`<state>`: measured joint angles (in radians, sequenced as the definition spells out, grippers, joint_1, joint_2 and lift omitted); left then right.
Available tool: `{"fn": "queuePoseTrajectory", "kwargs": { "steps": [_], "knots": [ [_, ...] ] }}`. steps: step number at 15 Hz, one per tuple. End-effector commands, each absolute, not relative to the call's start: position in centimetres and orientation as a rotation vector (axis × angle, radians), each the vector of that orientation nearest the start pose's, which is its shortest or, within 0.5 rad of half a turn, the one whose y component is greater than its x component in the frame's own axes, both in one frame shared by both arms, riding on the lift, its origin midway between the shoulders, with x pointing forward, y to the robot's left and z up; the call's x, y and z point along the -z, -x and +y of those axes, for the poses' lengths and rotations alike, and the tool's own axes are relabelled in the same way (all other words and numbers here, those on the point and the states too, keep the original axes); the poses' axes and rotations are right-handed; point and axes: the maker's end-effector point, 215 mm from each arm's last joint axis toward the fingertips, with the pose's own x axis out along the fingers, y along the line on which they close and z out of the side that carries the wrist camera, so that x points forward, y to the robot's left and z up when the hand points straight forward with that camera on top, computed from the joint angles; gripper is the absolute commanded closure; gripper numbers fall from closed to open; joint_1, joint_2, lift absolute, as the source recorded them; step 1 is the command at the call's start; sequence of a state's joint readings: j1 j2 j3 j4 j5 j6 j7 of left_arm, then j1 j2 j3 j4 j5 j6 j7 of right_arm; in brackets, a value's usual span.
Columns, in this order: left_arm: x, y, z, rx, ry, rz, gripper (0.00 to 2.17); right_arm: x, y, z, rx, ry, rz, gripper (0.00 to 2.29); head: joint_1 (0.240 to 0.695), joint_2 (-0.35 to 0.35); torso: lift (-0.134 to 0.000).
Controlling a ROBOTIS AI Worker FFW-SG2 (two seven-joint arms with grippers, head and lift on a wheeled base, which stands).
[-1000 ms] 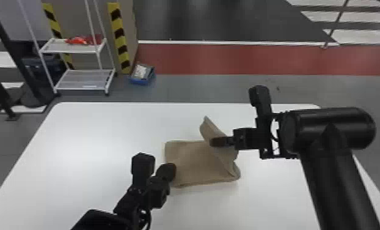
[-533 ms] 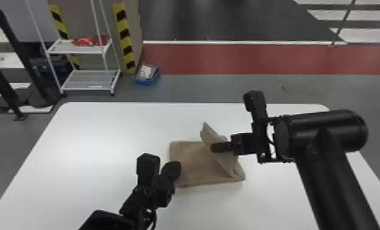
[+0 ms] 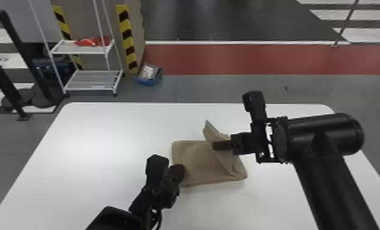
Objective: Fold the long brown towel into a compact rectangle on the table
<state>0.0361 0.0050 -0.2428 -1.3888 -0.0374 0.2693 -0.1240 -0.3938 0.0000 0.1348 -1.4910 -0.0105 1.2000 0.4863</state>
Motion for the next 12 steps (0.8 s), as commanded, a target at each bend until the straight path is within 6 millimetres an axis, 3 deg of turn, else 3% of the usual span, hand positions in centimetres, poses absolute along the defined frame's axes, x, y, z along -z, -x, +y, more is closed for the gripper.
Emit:
{"fn": "queuePoseTrajectory", "kwargs": {
  "steps": [1, 7, 12],
  "knots": [
    [54.1, -50.6, 5.2, 0.401, -0.076, 0.494, 1.66, 44.3, -56.7, -7.3, -0.558, -0.122, 0.885, 1.48, 0.695, 0.004, -0.057],
    [54.3, -50.2, 3.7, 0.424, -0.074, 0.498, 1.66, 46.0, -55.9, -5.6, -0.575, -0.058, 0.892, 1.48, 0.695, -0.026, -0.057],
    [54.7, -49.6, 3.6, 0.425, -0.062, 0.503, 1.66, 47.8, -57.0, -4.6, -0.583, -0.009, 0.836, 1.47, 0.695, -0.015, -0.057]
  ]
}}
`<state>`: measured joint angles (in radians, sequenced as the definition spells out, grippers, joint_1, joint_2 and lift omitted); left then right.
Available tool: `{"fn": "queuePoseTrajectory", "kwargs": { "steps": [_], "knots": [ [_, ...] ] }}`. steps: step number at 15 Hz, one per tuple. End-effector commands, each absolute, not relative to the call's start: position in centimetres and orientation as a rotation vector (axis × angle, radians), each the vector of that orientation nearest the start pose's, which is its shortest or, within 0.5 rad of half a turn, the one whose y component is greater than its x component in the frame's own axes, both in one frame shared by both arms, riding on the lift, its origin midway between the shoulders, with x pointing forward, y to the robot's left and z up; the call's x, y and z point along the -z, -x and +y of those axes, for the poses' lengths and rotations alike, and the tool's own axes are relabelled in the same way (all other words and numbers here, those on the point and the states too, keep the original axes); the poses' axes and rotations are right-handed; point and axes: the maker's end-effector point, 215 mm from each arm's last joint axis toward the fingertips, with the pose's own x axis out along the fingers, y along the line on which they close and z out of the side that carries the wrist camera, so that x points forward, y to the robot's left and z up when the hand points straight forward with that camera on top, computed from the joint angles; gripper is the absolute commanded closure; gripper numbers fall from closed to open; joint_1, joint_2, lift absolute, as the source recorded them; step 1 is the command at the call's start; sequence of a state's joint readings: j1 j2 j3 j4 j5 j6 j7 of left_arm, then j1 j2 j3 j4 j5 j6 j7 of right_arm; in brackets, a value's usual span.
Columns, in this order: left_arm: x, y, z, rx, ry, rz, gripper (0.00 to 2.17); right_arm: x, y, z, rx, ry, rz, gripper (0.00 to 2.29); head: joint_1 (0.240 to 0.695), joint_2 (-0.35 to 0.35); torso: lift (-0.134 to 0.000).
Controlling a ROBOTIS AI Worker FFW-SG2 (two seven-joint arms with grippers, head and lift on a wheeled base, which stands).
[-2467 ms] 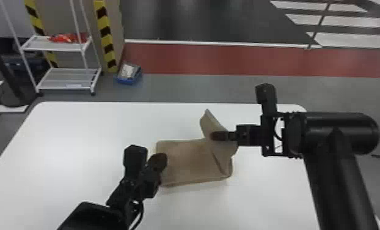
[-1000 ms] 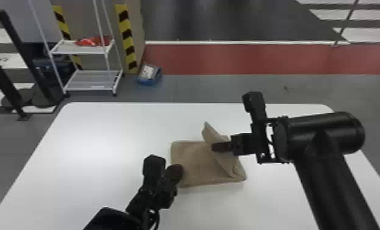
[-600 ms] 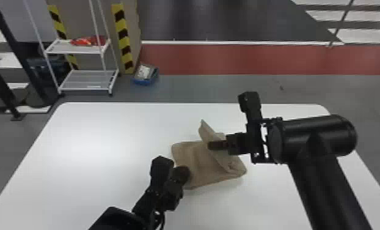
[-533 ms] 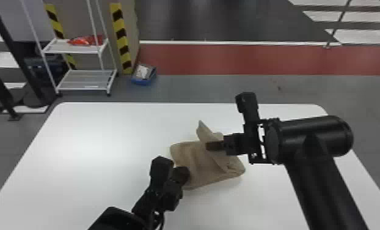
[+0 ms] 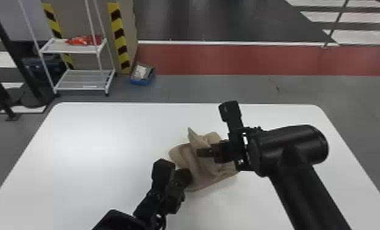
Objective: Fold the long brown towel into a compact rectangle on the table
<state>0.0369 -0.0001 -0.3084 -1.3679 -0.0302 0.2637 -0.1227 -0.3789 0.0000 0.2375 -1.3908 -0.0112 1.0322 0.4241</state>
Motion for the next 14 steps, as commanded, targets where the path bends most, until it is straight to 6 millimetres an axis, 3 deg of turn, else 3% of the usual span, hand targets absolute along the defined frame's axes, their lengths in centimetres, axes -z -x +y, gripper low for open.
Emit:
{"fn": "queuePoseTrajectory", "kwargs": {
  "steps": [1, 4, 8, 11, 12, 14],
  "knots": [
    [54.7, -49.4, 3.6, 0.425, -0.061, 0.502, 1.66, 47.7, -57.3, -4.4, -0.586, -0.006, 0.819, 1.47, 0.695, -0.012, -0.057],
    [54.6, -49.4, 3.8, 0.422, -0.057, 0.497, 1.66, 47.9, -56.8, -4.0, -0.597, -0.022, 0.833, 1.42, 0.695, -0.008, -0.057],
    [54.8, -49.4, 3.7, 0.425, -0.066, 0.501, 1.66, 48.4, -54.3, -3.0, -0.628, -0.065, 0.900, 1.35, 0.695, 0.001, -0.057],
    [54.6, -49.5, 3.5, 0.428, -0.069, 0.498, 1.66, 48.1, -53.6, -2.9, -0.631, -0.063, 0.914, 1.34, 0.695, 0.007, -0.057],
    [54.6, -49.5, 3.5, 0.430, -0.069, 0.498, 1.66, 48.3, -53.4, -2.9, -0.631, -0.066, 0.917, 1.12, 0.695, 0.009, -0.057],
    [54.7, -49.3, 3.0, 0.439, -0.072, 0.500, 1.66, 48.3, -53.1, -2.7, -0.636, -0.073, 0.911, 0.32, 0.695, 0.008, -0.057]
  ]
}}
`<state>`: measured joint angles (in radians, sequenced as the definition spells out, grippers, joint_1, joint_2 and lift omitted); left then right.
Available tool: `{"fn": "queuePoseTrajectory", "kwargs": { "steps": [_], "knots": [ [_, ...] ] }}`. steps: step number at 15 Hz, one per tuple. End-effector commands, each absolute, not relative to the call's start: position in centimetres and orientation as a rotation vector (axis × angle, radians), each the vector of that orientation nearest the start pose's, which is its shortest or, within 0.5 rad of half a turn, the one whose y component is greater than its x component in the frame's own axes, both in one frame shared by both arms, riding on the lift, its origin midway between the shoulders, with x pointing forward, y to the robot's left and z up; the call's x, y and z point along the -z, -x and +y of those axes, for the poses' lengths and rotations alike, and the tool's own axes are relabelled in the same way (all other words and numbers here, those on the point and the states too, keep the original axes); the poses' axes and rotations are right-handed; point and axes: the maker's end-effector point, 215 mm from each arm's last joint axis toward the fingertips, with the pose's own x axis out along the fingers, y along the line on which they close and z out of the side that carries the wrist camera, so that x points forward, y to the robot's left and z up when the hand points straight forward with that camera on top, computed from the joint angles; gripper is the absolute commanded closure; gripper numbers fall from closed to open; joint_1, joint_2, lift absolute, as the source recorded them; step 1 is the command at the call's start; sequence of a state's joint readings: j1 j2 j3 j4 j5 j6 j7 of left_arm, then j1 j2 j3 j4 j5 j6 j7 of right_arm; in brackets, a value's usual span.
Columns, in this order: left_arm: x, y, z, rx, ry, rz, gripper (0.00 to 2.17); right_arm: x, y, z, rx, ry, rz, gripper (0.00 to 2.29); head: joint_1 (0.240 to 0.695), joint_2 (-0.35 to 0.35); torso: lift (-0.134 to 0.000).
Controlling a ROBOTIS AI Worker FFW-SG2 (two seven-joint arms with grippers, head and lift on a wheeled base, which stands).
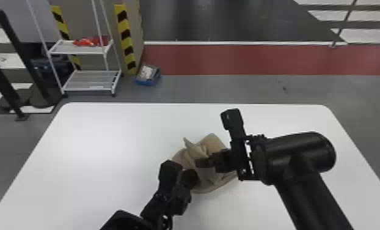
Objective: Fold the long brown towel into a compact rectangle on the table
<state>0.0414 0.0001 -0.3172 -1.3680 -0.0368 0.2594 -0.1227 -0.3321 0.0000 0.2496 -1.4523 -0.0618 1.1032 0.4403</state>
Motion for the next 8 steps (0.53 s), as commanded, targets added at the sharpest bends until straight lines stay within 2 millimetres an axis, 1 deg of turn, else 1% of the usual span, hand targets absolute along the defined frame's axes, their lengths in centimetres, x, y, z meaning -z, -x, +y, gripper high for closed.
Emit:
{"fn": "queuePoseTrajectory", "kwargs": {
  "steps": [1, 2, 4, 5, 6, 8],
  "knots": [
    [54.9, -49.2, 3.0, 0.437, -0.073, 0.505, 1.66, 48.0, -53.1, -2.5, -0.640, -0.076, 0.890, 0.01, 0.695, 0.005, -0.057],
    [54.9, -49.1, 3.0, 0.437, -0.073, 0.506, 1.66, 47.7, -53.0, -2.3, -0.645, -0.079, 0.875, 0.01, 0.695, 0.005, -0.057],
    [54.9, -49.1, 3.1, 0.436, -0.074, 0.506, 1.66, 45.9, -52.9, -1.5, -0.666, -0.104, 0.820, 0.04, 0.695, 0.007, -0.057],
    [54.9, -49.1, 3.1, 0.436, -0.074, 0.506, 1.66, 45.1, -53.2, -1.9, -0.659, -0.118, 0.800, 0.05, 0.695, 0.009, -0.057],
    [54.9, -49.1, 3.1, 0.436, -0.074, 0.506, 1.66, 44.2, -53.0, -1.7, -0.668, -0.137, 0.781, 0.05, 0.695, 0.014, -0.057],
    [54.9, -49.1, 3.1, 0.434, -0.072, 0.505, 1.66, 42.5, -52.7, -2.2, -0.667, -0.187, 0.750, 0.05, 0.695, 0.015, -0.057]
  ]
}}
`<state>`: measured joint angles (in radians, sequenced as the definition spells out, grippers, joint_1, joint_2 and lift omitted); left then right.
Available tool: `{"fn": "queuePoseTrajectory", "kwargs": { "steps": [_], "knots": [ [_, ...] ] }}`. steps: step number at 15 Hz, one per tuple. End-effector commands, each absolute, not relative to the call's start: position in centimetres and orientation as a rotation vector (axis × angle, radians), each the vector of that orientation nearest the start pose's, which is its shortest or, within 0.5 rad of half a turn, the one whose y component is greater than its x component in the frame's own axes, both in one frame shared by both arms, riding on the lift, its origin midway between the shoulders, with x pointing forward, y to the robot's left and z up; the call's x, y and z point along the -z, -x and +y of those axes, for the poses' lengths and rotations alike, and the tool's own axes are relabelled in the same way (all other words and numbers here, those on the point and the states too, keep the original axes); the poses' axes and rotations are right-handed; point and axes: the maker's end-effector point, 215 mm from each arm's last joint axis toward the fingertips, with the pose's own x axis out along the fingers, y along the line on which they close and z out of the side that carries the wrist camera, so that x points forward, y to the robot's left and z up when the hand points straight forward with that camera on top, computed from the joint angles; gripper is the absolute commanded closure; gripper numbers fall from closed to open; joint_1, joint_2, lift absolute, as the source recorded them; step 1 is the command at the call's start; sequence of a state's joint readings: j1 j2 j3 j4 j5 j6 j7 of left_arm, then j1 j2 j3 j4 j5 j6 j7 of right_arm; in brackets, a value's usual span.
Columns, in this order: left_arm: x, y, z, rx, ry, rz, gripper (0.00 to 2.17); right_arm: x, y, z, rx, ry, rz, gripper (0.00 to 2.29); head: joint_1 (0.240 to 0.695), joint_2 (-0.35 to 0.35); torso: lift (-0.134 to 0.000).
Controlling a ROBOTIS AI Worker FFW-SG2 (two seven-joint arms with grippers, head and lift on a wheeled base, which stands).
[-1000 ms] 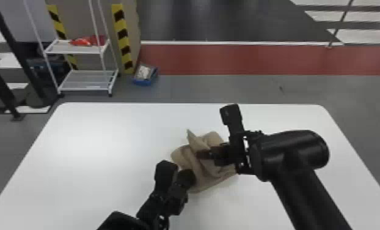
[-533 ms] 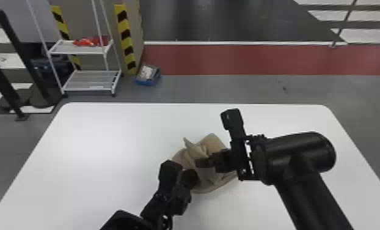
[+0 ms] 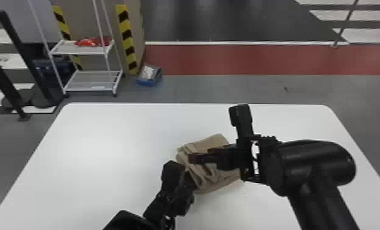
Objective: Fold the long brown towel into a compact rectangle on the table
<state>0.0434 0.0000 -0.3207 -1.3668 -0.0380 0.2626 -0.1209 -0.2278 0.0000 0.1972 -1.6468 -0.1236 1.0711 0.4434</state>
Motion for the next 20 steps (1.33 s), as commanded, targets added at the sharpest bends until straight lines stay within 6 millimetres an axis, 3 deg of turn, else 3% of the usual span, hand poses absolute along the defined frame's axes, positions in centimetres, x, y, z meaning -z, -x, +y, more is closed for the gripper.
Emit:
{"fn": "queuePoseTrajectory", "kwargs": {
  "steps": [1, 3, 4, 5, 6, 7, 8, 10, 13, 17, 20],
  "knots": [
    [54.9, -49.2, 3.3, 0.431, -0.070, 0.505, 1.66, 41.9, -52.6, -2.9, -0.655, -0.202, 0.731, 0.05, 0.695, 0.014, -0.057],
    [54.7, -49.5, 3.8, 0.416, -0.067, 0.499, 1.66, 41.0, -52.9, -4.7, -0.621, -0.210, 0.695, 0.08, 0.695, 0.011, -0.057],
    [54.6, -49.7, 3.9, 0.409, -0.067, 0.498, 1.64, 40.9, -52.9, -5.8, -0.597, -0.212, 0.688, 0.31, 0.695, 0.002, -0.057],
    [54.6, -49.8, 4.1, 0.406, -0.065, 0.496, 1.64, 40.8, -52.9, -6.6, -0.579, -0.200, 0.681, 0.61, 0.695, -0.003, -0.057],
    [54.6, -49.9, 4.2, 0.403, -0.063, 0.495, 1.64, 42.2, -52.3, -8.1, -0.552, -0.182, 0.707, 1.34, 0.695, -0.010, -0.057],
    [54.4, -50.1, 4.5, 0.392, -0.068, 0.490, 1.55, 43.6, -51.3, -9.8, -0.545, -0.186, 0.753, 1.75, 0.695, -0.017, -0.057],
    [54.3, -50.2, 4.5, 0.391, -0.067, 0.488, 1.55, 43.8, -50.5, -10.8, -0.574, -0.209, 0.779, 1.86, 0.695, -0.024, -0.057],
    [54.2, -50.4, 4.6, 0.389, -0.067, 0.485, 1.55, 46.1, -47.4, -12.5, -0.590, -0.239, 0.868, 2.20, 0.695, -0.047, -0.057],
    [54.1, -50.5, 4.5, 0.390, -0.066, 0.484, 1.55, 47.5, -46.1, -13.9, -0.567, -0.254, 0.840, 2.26, 0.695, -0.087, -0.057],
    [54.2, -50.1, 3.9, 0.401, -0.066, 0.485, 1.55, 48.8, -47.3, -14.9, -0.552, -0.224, 0.781, 2.26, 0.695, -0.114, -0.057],
    [54.4, -48.8, 3.5, 0.409, -0.062, 0.492, 1.55, 51.0, -48.1, -15.0, -0.527, -0.234, 0.841, 2.26, 0.695, -0.124, -0.057]
  ]
}}
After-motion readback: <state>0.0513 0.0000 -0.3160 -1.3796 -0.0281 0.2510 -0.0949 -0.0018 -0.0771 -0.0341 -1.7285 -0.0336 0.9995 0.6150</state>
